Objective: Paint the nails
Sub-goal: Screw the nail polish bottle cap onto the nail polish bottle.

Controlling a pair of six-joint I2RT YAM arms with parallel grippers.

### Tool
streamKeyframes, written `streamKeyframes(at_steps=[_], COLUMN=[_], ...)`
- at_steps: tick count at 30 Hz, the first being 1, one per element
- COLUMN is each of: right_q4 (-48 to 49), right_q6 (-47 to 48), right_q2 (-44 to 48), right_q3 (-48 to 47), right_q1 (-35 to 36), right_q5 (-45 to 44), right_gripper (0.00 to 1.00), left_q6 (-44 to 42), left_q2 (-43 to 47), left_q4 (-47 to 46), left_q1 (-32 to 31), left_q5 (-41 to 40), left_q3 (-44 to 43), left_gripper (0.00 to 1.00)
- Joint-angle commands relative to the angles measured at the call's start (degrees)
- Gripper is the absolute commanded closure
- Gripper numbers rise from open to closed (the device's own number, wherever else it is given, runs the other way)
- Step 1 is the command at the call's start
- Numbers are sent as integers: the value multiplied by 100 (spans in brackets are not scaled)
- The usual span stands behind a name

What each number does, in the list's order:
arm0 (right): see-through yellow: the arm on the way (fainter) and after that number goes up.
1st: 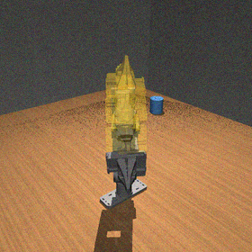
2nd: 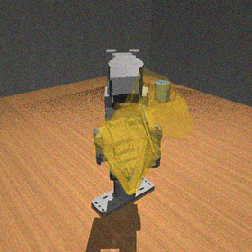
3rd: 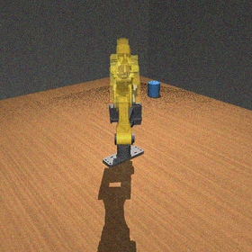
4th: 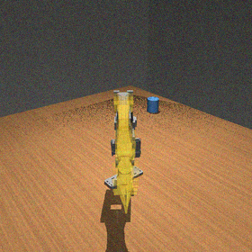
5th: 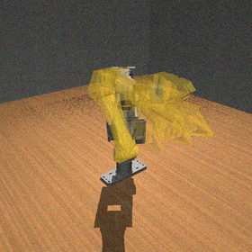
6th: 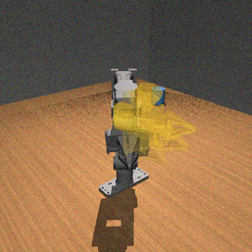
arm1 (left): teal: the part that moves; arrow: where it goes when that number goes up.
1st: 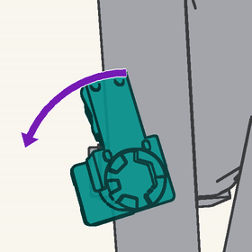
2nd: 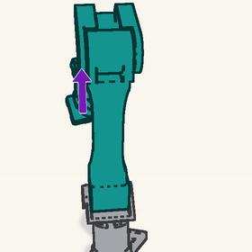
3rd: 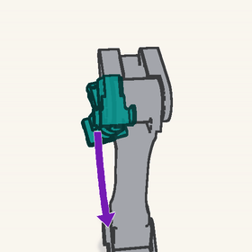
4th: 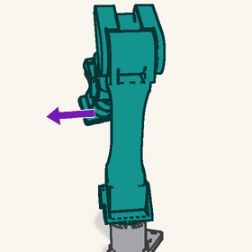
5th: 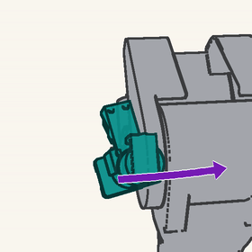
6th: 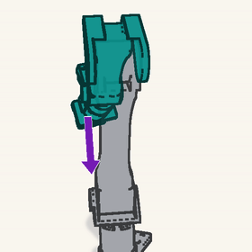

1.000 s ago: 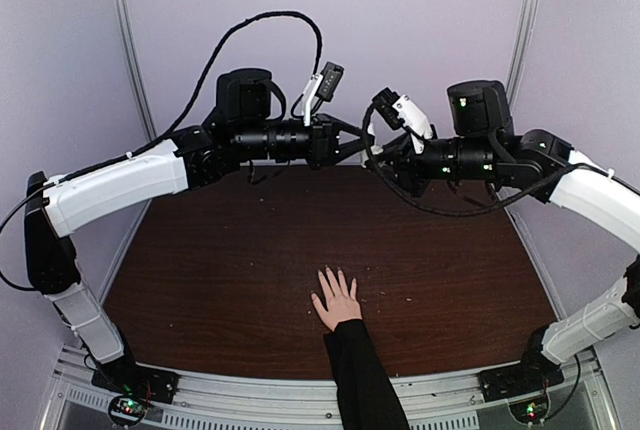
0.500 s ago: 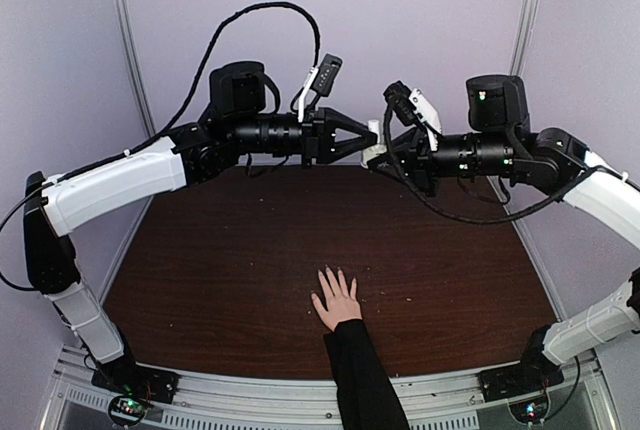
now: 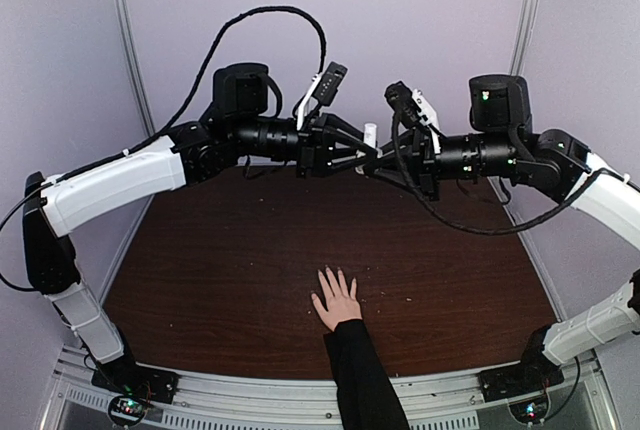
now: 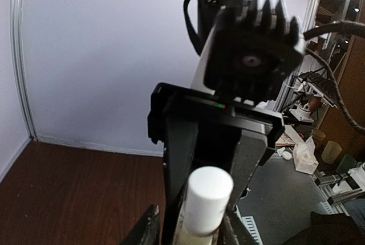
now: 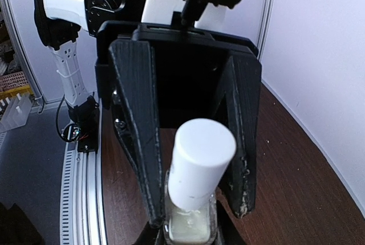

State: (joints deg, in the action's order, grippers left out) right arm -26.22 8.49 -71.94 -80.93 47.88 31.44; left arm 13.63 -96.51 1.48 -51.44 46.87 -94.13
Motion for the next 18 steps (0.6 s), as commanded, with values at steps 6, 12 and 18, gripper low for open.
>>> streamKeyframes(at_steps=[6,12,18], right_q4=[724,490,312], right_q6=[129,144,34], right_q2=[180,114,-64], right_q3=[102,143,132], right_q1=[42,46,46], right_q5=[-208,-1224,-2072], right_gripper=[100,100,100], left_q6=[-123,-100,89], left_q2=[272,760,975], left_q4=[384,247,129], left_q1=[55,47,46], left_q5=[-323,-1272,-2150], left_q3=[324,601,672], left_gripper=[47,43,43])
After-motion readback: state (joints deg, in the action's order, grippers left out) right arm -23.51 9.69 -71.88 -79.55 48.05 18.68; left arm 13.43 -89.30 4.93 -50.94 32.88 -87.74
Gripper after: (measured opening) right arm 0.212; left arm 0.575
